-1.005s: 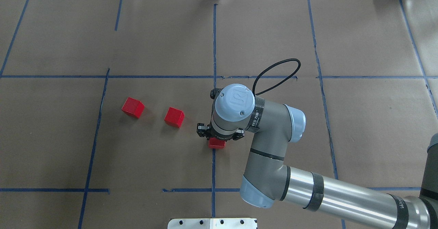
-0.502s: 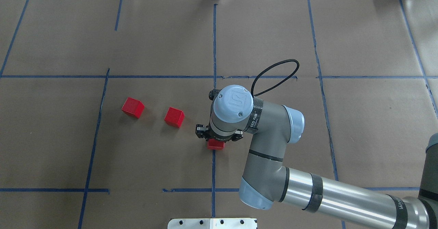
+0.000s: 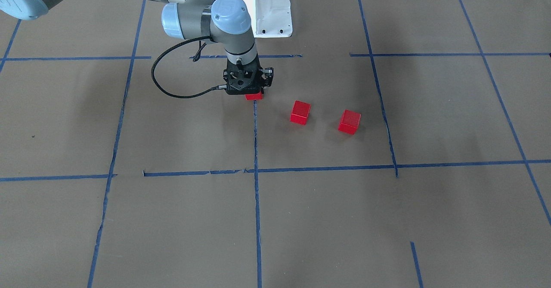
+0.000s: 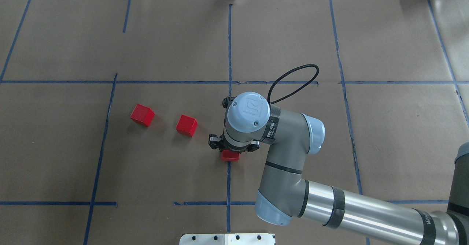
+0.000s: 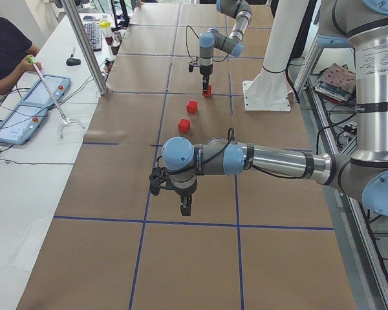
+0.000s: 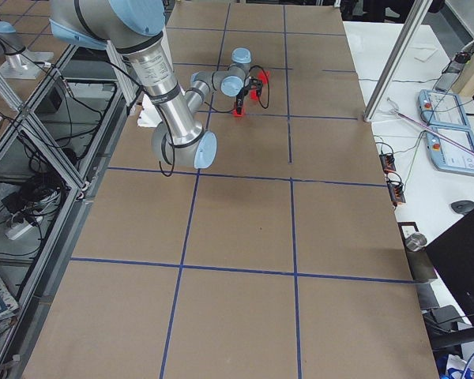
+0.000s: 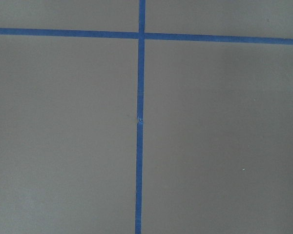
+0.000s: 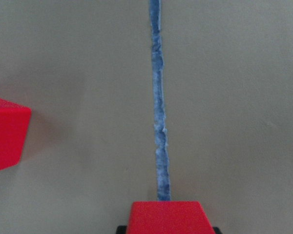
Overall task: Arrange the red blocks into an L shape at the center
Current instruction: 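Lower the cube onto the center and open the right gripper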
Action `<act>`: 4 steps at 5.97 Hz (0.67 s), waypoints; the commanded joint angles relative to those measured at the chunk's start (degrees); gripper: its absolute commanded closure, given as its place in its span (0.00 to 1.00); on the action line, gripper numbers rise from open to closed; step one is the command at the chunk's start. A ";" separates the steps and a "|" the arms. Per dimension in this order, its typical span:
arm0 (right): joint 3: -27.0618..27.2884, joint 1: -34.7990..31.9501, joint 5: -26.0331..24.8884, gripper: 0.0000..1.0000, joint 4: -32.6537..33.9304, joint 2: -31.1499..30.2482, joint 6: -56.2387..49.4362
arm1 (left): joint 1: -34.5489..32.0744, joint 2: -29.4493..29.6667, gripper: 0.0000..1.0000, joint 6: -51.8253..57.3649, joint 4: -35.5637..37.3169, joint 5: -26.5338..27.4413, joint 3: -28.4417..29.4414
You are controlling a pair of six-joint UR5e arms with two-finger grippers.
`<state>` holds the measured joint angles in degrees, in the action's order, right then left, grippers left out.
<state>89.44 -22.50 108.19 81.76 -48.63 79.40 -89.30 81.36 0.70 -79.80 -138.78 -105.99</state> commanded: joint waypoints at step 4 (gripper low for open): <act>0.12 0.61 -1.67 0.00 0.06 0.02 -0.47 | 0.00 0.03 0.00 0.00 0.00 -0.09 0.00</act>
<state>89.43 -22.02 106.91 81.83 -48.63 78.97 -89.30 81.32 0.70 -79.80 -138.87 -106.03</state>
